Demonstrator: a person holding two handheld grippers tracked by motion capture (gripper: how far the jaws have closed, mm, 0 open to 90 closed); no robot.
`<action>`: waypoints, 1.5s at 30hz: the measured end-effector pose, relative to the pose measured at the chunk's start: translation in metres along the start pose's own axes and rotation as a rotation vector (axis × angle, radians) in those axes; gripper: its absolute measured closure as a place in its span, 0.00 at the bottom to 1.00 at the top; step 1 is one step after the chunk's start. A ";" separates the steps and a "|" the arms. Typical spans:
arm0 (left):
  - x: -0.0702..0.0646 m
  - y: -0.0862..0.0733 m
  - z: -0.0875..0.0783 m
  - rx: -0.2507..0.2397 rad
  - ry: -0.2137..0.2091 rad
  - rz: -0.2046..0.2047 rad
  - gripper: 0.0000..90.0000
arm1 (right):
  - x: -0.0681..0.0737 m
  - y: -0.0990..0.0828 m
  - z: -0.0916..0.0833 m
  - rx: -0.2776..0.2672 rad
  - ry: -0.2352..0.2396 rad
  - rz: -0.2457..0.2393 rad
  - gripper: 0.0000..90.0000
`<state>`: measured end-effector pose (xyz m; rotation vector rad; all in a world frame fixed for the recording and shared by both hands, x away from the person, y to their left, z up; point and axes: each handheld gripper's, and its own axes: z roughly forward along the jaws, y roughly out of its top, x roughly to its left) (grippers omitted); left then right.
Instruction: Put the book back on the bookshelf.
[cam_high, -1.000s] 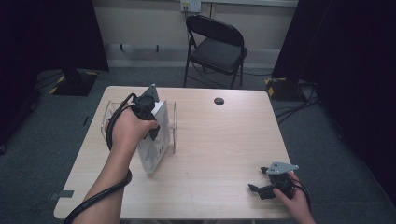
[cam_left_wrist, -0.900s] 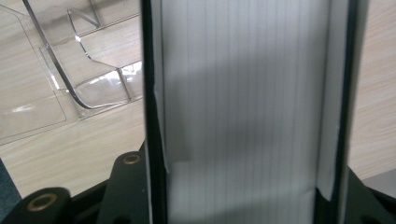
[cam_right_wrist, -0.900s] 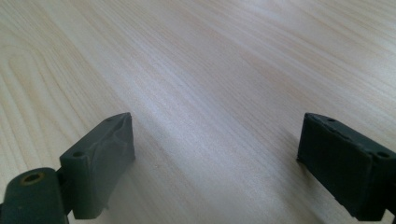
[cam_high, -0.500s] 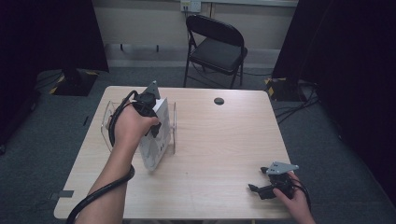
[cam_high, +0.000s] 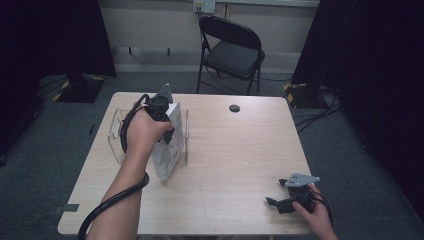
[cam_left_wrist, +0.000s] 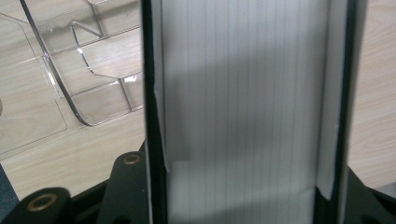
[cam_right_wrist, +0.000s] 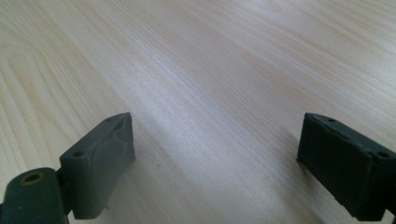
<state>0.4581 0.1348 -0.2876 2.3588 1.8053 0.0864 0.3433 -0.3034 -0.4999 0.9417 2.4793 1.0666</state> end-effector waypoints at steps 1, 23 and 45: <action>0.000 0.000 0.001 -0.001 0.000 -0.004 0.59 | 0.000 0.000 0.000 0.000 0.000 0.000 0.11; -0.004 0.015 0.010 -0.017 0.006 -0.080 0.59 | 0.000 0.000 0.000 0.001 0.002 -0.001 0.11; -0.008 0.029 0.018 -0.033 0.037 -0.135 0.59 | 0.000 0.000 0.000 0.001 0.003 -0.003 0.11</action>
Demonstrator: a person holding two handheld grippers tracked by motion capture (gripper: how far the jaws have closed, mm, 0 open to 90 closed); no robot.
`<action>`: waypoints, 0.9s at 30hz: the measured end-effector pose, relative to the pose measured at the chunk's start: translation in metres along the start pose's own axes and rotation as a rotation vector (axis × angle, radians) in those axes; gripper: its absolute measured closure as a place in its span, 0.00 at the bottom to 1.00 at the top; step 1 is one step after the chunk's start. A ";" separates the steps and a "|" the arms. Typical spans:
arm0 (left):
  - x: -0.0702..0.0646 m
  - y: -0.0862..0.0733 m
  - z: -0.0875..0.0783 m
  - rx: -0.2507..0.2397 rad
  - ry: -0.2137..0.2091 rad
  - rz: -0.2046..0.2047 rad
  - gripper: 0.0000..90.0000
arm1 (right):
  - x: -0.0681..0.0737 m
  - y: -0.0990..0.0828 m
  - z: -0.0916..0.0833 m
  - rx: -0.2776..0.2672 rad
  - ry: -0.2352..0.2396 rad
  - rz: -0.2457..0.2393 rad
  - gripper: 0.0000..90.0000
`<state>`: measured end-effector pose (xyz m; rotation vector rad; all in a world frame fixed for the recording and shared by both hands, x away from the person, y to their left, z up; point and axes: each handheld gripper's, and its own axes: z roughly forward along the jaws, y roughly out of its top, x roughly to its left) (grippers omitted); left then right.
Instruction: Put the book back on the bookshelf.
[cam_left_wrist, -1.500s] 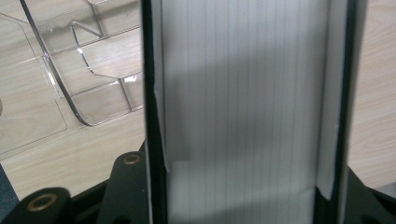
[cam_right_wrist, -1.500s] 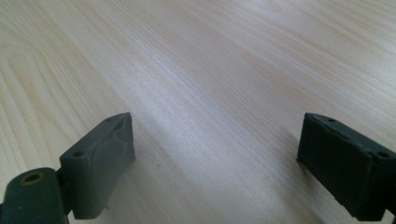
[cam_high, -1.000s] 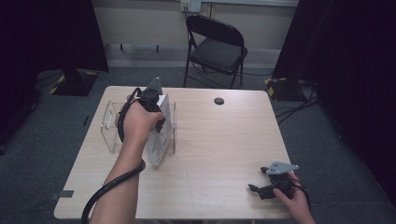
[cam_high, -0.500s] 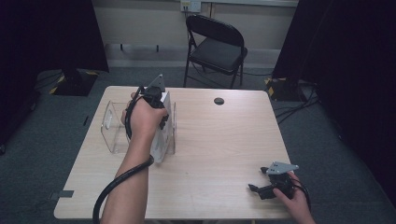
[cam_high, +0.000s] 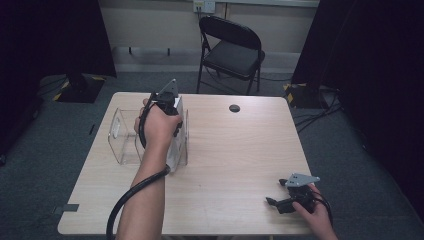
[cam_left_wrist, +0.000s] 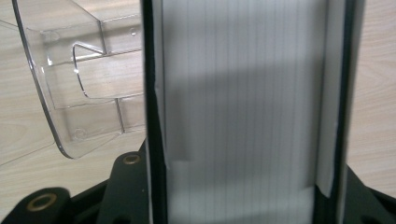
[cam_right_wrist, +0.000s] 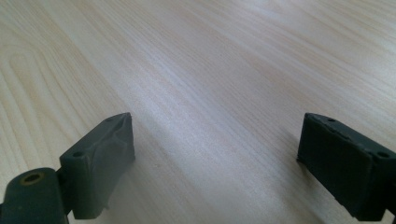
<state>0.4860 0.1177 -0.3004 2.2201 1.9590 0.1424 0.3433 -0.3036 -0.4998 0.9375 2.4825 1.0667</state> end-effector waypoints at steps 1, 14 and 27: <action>0.000 0.000 0.001 -0.003 0.001 -0.002 0.59 | 0.000 0.000 0.000 0.001 0.000 0.001 0.11; 0.002 0.000 0.008 -0.027 0.009 -0.014 0.59 | 0.000 0.000 0.000 0.000 0.000 0.000 0.11; -0.002 0.004 0.010 -0.050 0.012 -0.012 0.59 | 0.000 0.000 0.000 0.000 0.000 0.000 0.11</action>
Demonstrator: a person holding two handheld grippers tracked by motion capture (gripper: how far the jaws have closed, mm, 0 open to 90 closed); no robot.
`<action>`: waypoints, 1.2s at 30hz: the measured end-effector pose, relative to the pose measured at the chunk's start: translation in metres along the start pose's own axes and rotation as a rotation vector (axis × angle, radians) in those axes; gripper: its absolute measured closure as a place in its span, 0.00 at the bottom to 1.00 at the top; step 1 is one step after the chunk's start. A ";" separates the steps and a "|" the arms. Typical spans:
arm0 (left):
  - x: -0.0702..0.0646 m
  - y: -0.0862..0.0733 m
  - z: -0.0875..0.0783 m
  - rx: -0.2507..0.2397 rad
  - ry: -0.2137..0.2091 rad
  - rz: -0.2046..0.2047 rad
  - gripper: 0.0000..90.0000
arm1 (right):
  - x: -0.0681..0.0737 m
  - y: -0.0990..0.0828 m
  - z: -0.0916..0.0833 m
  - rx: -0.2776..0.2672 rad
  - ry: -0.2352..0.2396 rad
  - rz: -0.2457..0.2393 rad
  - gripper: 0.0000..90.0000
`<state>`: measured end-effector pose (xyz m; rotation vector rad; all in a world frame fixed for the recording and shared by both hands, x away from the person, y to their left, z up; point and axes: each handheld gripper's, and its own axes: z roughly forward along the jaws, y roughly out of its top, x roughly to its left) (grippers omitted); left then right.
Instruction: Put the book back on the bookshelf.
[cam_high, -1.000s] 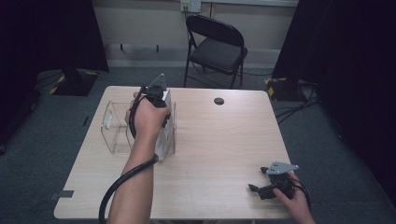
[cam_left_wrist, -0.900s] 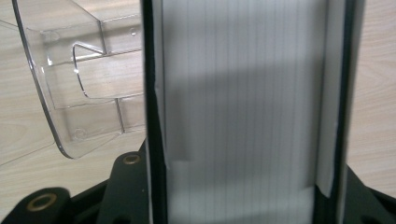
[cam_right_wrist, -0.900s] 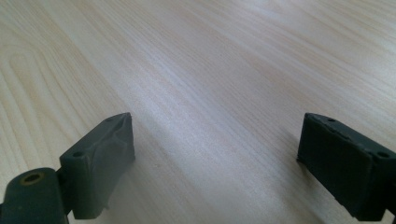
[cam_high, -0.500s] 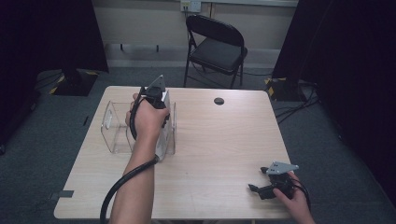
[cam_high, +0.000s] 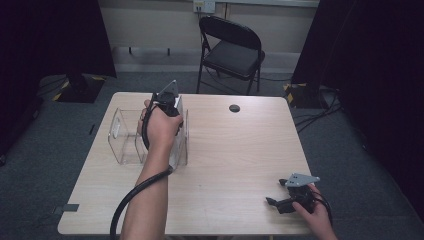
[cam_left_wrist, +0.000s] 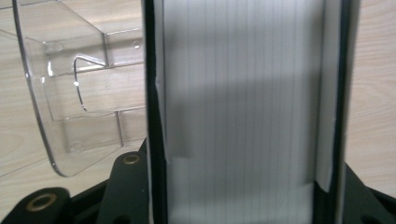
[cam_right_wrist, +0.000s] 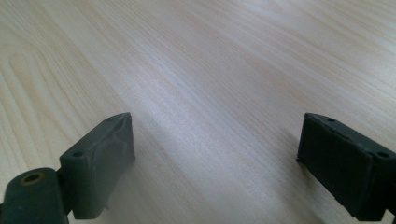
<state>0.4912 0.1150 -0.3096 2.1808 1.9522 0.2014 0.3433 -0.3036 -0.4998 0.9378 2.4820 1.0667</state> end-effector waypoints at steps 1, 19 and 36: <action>-0.001 0.000 0.000 -0.008 0.000 -0.003 0.59 | 0.000 0.000 0.000 -0.001 -0.001 0.002 0.11; -0.004 0.002 0.004 -0.033 0.008 -0.006 0.59 | 0.000 0.000 0.000 0.000 -0.001 0.002 0.11; -0.005 0.005 0.005 -0.026 0.001 0.003 0.57 | 0.000 0.000 0.000 0.001 0.001 0.000 0.11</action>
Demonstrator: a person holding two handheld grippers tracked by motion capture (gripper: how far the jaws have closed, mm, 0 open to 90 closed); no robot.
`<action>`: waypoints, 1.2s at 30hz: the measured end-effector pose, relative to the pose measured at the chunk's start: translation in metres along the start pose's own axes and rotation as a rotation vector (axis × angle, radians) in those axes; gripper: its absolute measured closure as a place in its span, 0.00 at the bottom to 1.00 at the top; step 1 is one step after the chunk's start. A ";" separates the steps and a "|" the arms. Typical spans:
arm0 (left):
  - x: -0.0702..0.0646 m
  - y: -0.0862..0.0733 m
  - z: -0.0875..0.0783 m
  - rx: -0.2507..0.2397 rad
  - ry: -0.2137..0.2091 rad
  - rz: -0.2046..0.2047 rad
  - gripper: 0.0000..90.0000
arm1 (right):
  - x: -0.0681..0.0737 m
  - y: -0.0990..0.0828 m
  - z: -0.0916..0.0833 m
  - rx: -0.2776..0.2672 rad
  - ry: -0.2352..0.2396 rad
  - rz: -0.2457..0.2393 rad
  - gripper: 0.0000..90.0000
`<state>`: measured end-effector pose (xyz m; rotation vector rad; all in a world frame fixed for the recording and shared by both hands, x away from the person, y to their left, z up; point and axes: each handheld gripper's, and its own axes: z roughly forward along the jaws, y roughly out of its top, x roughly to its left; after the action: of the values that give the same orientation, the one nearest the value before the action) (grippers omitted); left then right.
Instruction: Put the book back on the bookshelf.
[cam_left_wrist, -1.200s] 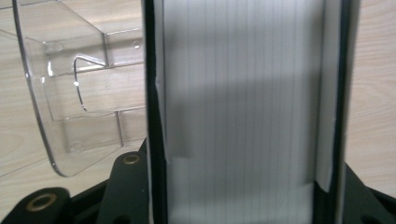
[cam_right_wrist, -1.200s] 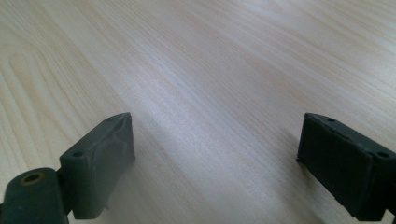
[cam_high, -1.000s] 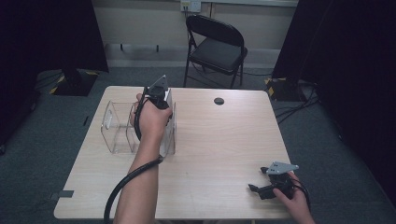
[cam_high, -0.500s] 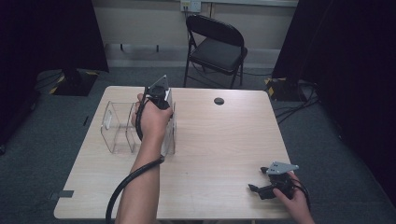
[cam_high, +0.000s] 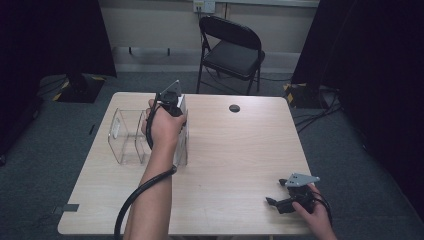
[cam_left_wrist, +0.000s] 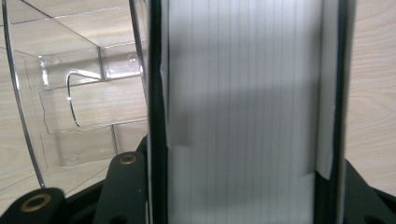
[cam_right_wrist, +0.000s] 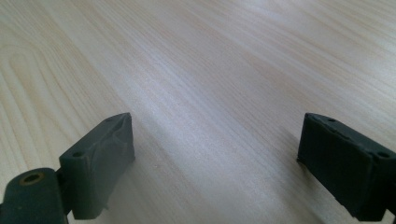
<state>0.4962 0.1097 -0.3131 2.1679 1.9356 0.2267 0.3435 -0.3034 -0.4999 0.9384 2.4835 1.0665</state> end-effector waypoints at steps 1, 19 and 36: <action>0.000 0.000 0.000 -0.005 -0.002 -0.001 0.57 | 0.000 0.000 0.000 0.000 0.000 0.001 0.11; 0.004 -0.008 -0.005 -0.029 -0.045 0.021 0.52 | 0.000 0.000 0.000 -0.001 0.000 0.001 0.11; 0.012 -0.016 -0.016 -0.045 -0.102 0.041 0.45 | 0.000 0.000 0.000 -0.001 0.000 0.001 0.11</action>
<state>0.4778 0.1248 -0.3023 2.1476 1.8157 0.1615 0.3434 -0.3035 -0.5000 0.9393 2.4825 1.0679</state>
